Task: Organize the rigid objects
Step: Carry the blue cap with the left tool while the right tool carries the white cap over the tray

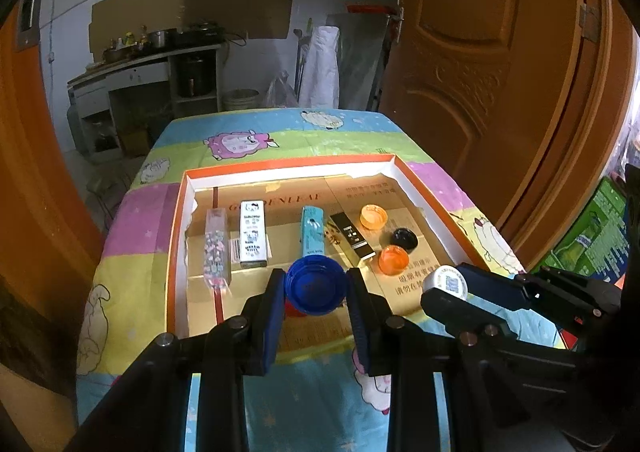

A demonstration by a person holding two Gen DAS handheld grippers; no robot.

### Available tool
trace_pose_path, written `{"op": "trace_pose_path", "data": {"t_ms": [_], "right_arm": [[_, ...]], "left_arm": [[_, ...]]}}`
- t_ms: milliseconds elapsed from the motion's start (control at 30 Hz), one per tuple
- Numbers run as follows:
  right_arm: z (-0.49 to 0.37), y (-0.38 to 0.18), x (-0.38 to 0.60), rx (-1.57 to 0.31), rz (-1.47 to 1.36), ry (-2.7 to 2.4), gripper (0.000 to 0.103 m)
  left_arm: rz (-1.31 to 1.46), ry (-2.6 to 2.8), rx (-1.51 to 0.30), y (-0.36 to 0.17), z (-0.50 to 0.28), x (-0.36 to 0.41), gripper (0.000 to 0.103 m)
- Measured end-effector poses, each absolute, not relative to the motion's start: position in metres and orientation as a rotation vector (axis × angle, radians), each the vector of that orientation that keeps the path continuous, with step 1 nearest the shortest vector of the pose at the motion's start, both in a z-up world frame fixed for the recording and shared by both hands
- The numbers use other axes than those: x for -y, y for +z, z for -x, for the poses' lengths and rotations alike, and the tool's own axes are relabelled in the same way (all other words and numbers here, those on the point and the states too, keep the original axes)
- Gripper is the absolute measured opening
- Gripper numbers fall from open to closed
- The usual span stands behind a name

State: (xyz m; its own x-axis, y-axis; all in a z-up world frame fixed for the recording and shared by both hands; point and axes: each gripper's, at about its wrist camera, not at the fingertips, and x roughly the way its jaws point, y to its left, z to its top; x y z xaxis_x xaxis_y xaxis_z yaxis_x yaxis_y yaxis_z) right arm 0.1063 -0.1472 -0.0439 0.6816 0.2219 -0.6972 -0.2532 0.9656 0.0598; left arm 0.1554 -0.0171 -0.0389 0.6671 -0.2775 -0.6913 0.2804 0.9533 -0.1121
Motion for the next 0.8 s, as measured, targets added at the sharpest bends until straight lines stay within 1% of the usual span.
{"op": "trace_pose_path", "data": {"t_ms": [800], "right_arm": [[-0.164, -0.04, 0.169, -0.762, 0.035, 0.231, 0.031]], "left_arm": [[0.024, -0.276, -0.794, -0.037, -0.21, 0.011, 0.031]]}}
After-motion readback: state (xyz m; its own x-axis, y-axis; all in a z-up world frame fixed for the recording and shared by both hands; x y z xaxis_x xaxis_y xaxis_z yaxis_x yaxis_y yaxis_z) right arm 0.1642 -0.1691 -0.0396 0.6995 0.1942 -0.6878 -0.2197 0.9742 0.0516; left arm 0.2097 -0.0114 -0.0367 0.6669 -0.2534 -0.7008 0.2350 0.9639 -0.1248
